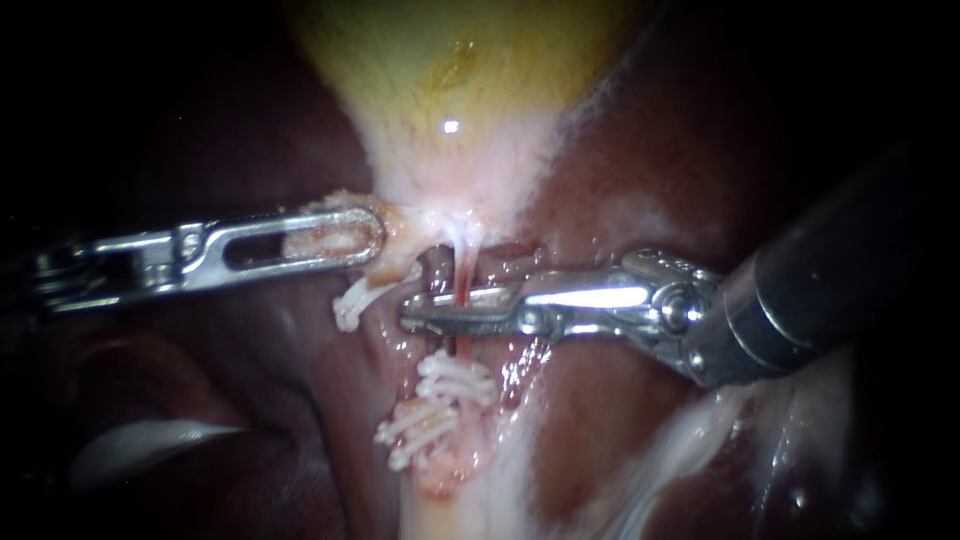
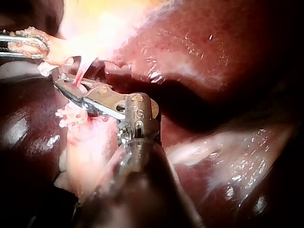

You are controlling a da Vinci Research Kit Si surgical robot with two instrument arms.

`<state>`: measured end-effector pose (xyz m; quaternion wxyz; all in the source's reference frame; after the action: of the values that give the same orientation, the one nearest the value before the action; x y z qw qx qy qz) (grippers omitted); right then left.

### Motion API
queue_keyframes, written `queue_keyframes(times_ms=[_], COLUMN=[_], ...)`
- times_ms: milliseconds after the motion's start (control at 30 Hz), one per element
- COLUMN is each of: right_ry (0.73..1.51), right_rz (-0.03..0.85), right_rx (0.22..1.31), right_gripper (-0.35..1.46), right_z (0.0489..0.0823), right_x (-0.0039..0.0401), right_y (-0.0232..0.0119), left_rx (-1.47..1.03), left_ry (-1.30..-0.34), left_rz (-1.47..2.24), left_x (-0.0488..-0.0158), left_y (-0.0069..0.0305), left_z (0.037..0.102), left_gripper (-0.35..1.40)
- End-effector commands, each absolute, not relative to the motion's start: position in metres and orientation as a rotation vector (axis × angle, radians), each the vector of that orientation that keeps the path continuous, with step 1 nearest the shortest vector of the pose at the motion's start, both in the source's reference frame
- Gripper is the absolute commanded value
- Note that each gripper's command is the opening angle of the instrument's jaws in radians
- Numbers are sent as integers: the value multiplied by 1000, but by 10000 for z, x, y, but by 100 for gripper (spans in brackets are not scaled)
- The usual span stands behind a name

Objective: Going back third clip right tube

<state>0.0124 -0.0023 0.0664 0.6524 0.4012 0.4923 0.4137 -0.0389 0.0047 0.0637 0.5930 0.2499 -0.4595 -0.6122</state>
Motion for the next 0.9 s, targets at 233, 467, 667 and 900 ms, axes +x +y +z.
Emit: queue_keyframes(times_ms=[233, 467, 667, 900], right_ry=[1142, 1216, 1240, 1265], right_rz=[942, 827, 758, 673], right_rx=[916, 828, 770, 700], right_gripper=[-6, 50, 50, 50], right_z=[663, 668, 681, 701], right_x=[125, 141, 144, 132], right_y=[-24, -27, -33, -33], left_rx=[581, 581, 580, 580], left_ry=[-1069, -1069, -1069, -1069], left_rz=[-1423, -1423, -1423, -1423], left_x=[-389, -389, -389, -389], left_y=[47, 47, 47, 46], left_z=[637, 637, 637, 637], left_gripper=[-35, -35, -35, -35])
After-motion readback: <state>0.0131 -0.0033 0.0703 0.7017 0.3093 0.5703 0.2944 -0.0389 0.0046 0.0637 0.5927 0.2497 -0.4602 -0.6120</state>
